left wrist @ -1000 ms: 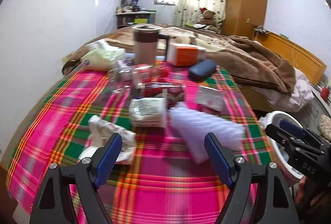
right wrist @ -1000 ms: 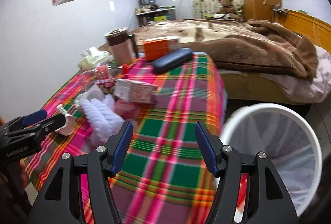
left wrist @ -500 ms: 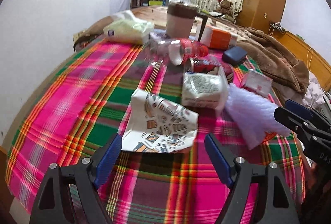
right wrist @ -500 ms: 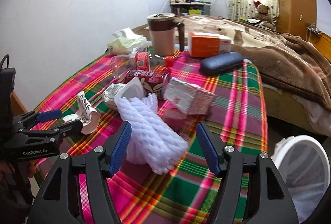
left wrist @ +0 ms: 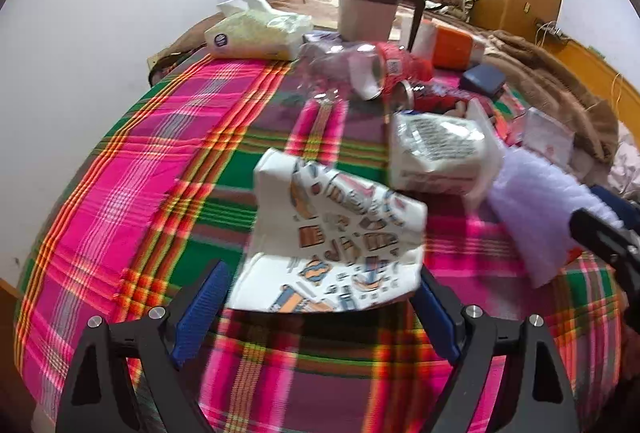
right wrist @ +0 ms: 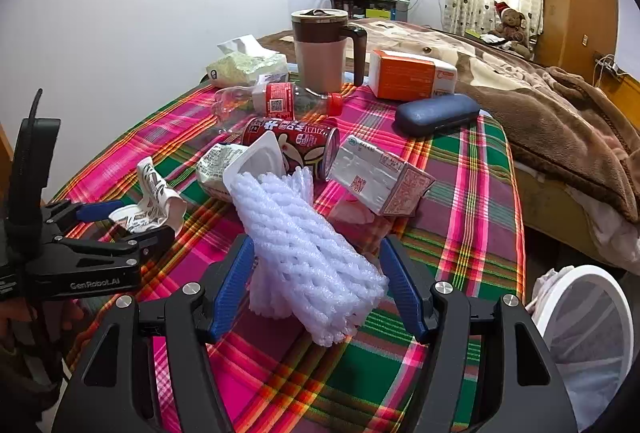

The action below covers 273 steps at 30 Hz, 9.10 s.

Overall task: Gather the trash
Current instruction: 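Grasp the patterned paper wrapper with the left tool while the right tool grasps the white foam mesh, then carry the paper wrapper and foam mesh over the wastebasket with both tools, then open both tools to drop the wrapper and foam mesh into the wastebasket, then reach the left tool to the white carton while the right tool reaches the strawberry juice box, then grasp the white paper carton with the left tool while the right tool grasps the strawberry milk box, then carry the white carton and strawberry box over the wastebasket with both tools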

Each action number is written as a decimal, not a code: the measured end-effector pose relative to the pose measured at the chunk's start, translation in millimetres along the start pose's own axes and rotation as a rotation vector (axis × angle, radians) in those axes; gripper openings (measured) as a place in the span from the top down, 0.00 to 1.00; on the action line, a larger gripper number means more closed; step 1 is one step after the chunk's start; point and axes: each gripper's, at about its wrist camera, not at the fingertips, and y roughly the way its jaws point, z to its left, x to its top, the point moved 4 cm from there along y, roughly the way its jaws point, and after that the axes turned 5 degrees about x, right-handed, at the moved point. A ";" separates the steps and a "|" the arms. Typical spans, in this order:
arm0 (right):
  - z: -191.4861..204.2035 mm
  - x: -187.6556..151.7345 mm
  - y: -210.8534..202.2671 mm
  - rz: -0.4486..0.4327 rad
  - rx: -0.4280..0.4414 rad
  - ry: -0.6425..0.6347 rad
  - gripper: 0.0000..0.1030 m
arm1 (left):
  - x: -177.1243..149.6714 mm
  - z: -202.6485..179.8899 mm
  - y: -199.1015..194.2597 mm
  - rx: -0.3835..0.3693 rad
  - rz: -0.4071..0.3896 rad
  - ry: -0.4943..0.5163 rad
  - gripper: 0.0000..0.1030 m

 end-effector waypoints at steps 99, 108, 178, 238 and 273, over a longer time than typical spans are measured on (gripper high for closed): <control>-200.5 -102.2 -138.1 -0.134 -0.531 0.463 0.77 | -13.7 -362.7 -111.7 -0.495 -0.178 0.497 0.22; -199.1 -102.9 -137.2 -0.110 -0.537 0.456 0.57 | -10.5 -356.3 -113.2 -0.511 -0.179 0.481 0.16; -75.2 36.1 8.7 -0.080 -0.099 0.287 0.31 | 70.8 -61.6 -12.5 -0.180 -0.114 0.059 0.14; -94.8 13.3 47.1 0.083 -0.203 0.303 0.23 | 74.7 -36.2 41.6 -0.120 -0.006 -0.008 0.30; -93.9 14.8 -43.2 -0.108 -0.225 0.311 0.45 | 65.2 -77.9 -68.2 -0.198 -0.194 0.057 0.38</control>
